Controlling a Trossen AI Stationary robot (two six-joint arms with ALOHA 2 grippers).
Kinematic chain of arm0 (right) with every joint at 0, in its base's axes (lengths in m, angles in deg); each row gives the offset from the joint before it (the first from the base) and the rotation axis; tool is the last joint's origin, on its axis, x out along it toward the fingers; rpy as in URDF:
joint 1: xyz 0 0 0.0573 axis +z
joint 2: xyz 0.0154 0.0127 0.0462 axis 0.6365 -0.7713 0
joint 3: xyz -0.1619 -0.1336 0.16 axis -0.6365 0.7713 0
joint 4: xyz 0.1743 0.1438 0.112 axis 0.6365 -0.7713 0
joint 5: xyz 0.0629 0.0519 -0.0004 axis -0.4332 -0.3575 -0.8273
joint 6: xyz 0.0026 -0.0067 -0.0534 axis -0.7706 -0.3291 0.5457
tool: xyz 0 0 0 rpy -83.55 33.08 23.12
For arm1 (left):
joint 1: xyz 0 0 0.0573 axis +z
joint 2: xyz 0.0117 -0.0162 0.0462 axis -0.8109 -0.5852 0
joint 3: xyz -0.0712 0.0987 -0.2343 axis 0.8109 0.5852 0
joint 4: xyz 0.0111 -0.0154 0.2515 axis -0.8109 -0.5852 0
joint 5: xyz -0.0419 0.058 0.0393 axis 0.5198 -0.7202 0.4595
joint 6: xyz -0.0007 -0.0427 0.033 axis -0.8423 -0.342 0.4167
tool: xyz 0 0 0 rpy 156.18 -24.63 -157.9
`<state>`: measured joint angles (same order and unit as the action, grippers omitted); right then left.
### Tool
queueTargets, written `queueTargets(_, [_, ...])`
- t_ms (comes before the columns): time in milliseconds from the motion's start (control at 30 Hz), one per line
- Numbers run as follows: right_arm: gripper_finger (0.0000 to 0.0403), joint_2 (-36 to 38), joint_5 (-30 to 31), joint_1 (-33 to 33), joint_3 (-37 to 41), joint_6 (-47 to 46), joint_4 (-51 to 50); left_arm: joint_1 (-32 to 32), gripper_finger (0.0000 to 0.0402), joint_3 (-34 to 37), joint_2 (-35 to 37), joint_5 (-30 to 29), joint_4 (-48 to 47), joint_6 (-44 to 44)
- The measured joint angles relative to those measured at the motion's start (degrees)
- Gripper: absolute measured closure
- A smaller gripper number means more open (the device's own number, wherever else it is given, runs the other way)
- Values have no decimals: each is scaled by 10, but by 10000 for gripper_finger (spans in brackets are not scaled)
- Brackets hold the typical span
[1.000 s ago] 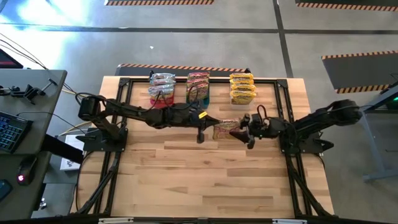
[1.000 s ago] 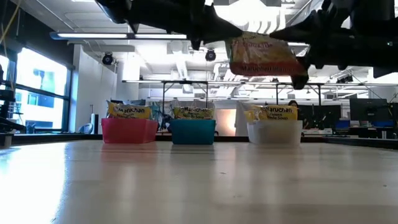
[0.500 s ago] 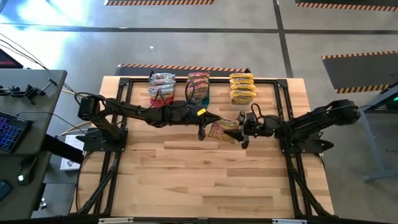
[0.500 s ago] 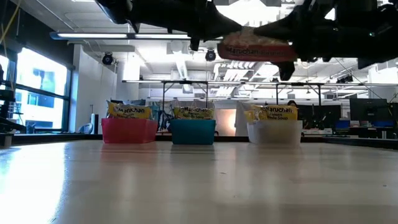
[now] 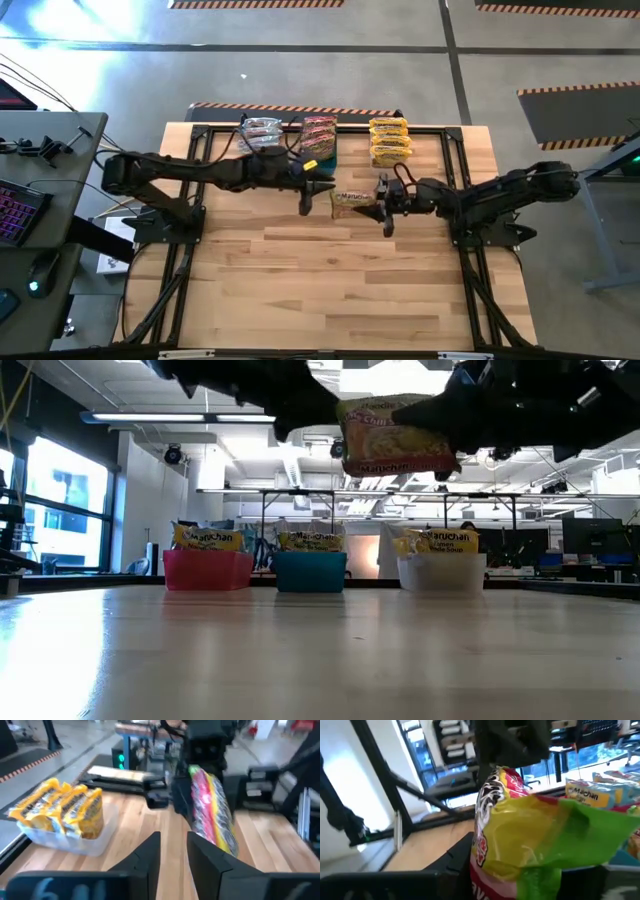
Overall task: Sort Maruchan noodles
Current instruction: Put the green noodle pack into the blue bin
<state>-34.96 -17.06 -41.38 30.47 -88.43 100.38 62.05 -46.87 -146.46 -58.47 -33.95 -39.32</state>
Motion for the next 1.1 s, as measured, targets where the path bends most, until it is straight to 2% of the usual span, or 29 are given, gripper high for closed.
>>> queueTargets(133, [289,0,-15,-10,-36,39,-92,17,302,68,19,13,91,-31])
queueTargets(300, [290,-2,-16,-20,-113,111,-297,49,304,131,27,100,198,-104])
queueTargets(400, [290,-12,-16,-25,-159,151,-375,65,302,128,30,142,149,-117])
queueTargets(633, [290,-70,-20,-43,-217,204,-411,66,257,49,30,137,-40,-23])
queueTargets(900, [290,-132,-36,-57,-260,225,-403,54,188,17,26,133,-91,22])
queueTargets(1100, [290,-142,-42,-57,-285,242,-403,39,170,17,5,77,-103,59])
